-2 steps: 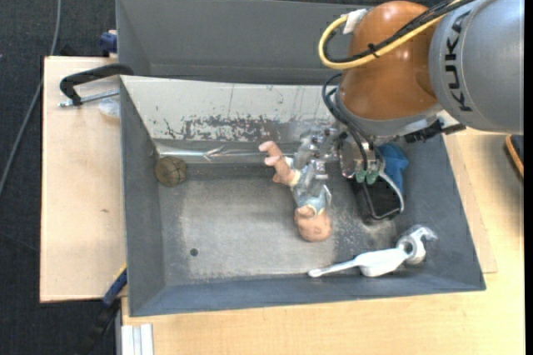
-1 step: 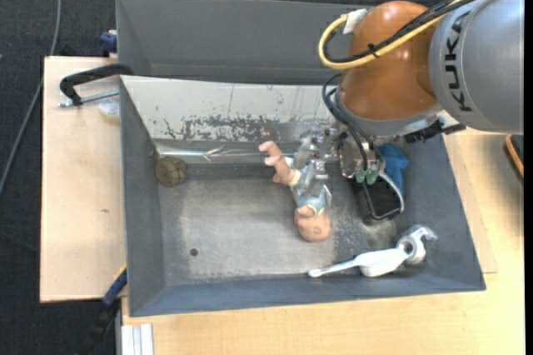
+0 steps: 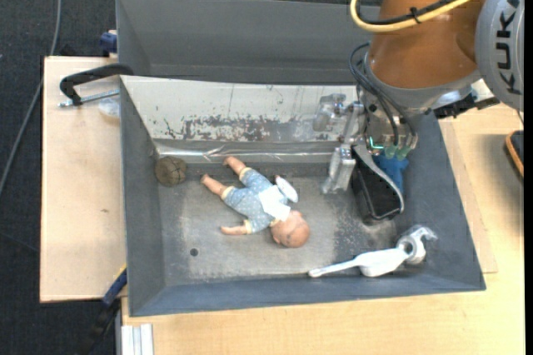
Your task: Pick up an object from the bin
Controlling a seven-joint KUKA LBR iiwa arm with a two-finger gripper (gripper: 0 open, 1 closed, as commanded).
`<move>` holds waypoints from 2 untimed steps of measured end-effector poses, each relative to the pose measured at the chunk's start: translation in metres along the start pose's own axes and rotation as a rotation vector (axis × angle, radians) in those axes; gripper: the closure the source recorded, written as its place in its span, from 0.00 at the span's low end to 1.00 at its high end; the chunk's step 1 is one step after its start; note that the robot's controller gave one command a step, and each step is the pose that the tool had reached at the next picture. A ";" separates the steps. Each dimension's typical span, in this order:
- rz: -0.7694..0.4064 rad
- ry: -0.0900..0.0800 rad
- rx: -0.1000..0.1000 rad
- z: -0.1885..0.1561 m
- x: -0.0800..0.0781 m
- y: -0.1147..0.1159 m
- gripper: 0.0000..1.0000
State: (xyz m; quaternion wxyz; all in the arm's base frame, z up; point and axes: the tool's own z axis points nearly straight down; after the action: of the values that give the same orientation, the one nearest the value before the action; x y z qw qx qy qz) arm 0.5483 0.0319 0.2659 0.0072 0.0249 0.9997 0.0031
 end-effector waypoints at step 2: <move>-0.042 -0.009 0.000 0.004 0.010 0.032 0.00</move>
Offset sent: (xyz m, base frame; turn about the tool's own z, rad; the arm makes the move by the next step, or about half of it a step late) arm -0.0230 0.0868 -0.0554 -0.1076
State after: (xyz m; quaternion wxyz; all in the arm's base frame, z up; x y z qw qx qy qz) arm 0.5400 0.0642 0.2615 0.0120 0.0039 0.9999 0.0027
